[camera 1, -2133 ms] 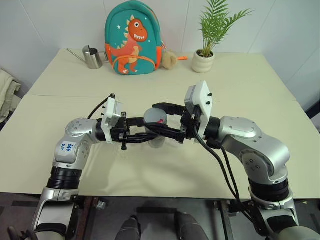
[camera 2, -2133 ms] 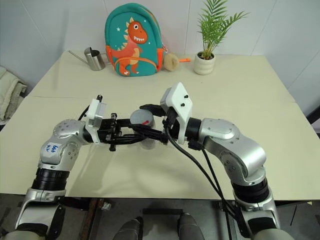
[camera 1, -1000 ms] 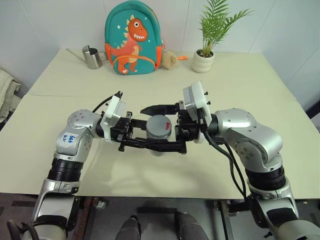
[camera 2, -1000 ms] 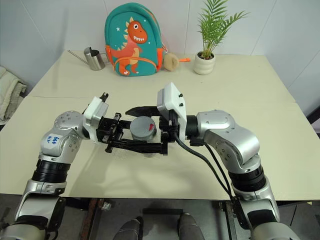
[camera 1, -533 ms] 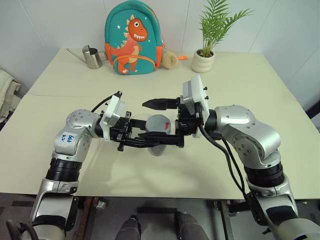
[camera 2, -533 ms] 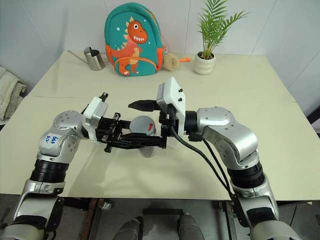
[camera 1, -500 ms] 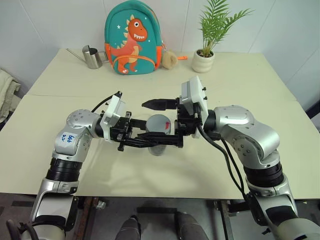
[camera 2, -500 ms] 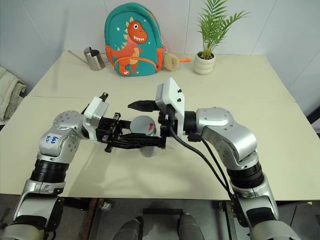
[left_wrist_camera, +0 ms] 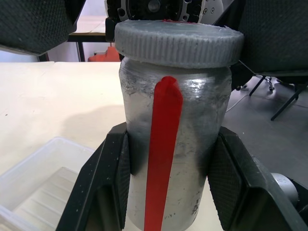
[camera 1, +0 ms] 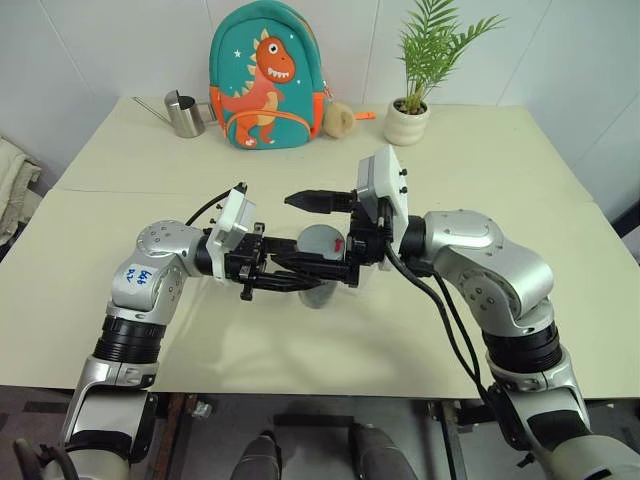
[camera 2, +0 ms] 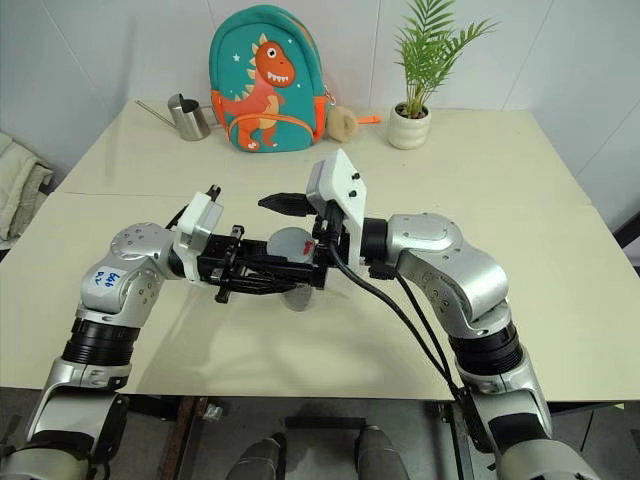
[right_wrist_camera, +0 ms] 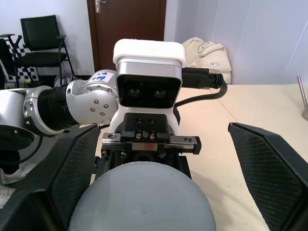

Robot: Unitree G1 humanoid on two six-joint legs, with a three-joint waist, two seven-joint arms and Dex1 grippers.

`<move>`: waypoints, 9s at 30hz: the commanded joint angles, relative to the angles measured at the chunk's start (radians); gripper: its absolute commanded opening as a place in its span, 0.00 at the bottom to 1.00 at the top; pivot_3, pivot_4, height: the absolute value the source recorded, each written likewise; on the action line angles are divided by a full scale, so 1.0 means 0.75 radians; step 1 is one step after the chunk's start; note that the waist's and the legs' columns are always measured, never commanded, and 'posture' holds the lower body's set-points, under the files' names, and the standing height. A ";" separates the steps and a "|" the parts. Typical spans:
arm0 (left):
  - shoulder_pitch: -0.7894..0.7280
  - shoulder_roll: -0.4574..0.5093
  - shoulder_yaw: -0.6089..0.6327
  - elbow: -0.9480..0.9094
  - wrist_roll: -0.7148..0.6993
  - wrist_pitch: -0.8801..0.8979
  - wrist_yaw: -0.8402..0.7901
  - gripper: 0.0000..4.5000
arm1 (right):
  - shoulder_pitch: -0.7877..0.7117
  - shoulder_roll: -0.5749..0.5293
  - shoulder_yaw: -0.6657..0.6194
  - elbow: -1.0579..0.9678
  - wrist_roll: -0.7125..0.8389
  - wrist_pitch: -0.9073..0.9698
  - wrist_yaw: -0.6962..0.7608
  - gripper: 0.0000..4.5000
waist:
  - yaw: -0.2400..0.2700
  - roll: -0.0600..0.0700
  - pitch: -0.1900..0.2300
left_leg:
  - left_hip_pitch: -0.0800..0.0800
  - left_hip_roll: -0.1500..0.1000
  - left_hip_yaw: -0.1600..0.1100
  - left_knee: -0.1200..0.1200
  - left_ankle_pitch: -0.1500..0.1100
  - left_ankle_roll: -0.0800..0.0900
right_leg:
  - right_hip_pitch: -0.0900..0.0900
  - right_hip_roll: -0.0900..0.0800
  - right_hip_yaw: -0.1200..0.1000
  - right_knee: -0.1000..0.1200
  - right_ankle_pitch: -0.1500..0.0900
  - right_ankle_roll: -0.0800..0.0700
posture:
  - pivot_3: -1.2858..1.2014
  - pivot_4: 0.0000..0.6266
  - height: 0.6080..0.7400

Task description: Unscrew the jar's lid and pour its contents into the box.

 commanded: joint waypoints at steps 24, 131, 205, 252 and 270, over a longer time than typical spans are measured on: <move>0.003 0.001 0.059 -0.004 -0.019 -0.061 0.041 0.41 | 0.071 -0.283 -0.203 -0.149 0.083 0.096 -0.078 1.00 | 0.003 0.000 0.000 | 0.000 0.000 0.000 0.000 0.000 0.000 | 0.000 0.000 0.000 0.000 0.000 0.000 | 0.52 0.24 1.00; -0.070 -0.054 0.043 0.160 0.046 -0.151 0.003 0.41 | 0.066 -0.190 -0.187 -0.189 0.164 0.259 -0.287 1.00 | 0.001 0.000 0.000 | 0.000 0.000 -0.001 0.000 0.000 0.000 | -0.001 0.000 -0.001 0.002 0.000 0.000 | 0.52 0.24 1.00; -0.111 -0.081 0.042 0.224 0.070 -0.195 0.007 0.41 | -0.014 -0.207 -0.124 -0.228 0.243 0.304 -0.276 0.92 | 0.003 0.000 0.000 | 0.000 0.000 -0.001 0.000 0.000 0.000 | -0.001 0.000 -0.001 0.002 0.000 0.000 | 0.52 0.24 1.00; -0.138 -0.082 0.042 0.235 0.069 -0.194 0.004 0.41 | -0.001 -0.230 -0.060 -0.191 0.097 0.250 -0.174 0.68 | 0.003 0.000 0.000 | 0.000 0.000 -0.001 0.000 0.000 0.000 | -0.001 0.000 -0.001 0.002 0.000 0.000 | 0.52 0.24 1.00; -0.114 -0.077 0.028 0.234 0.080 -0.189 -0.003 0.41 | -0.056 -0.219 -0.128 -0.185 0.144 0.252 -0.179 0.61 | 0.002 0.000 0.000 | 0.000 0.000 -0.001 0.000 0.000 0.000 | -0.001 0.000 -0.001 0.002 0.000 0.000 | 0.52 0.24 1.00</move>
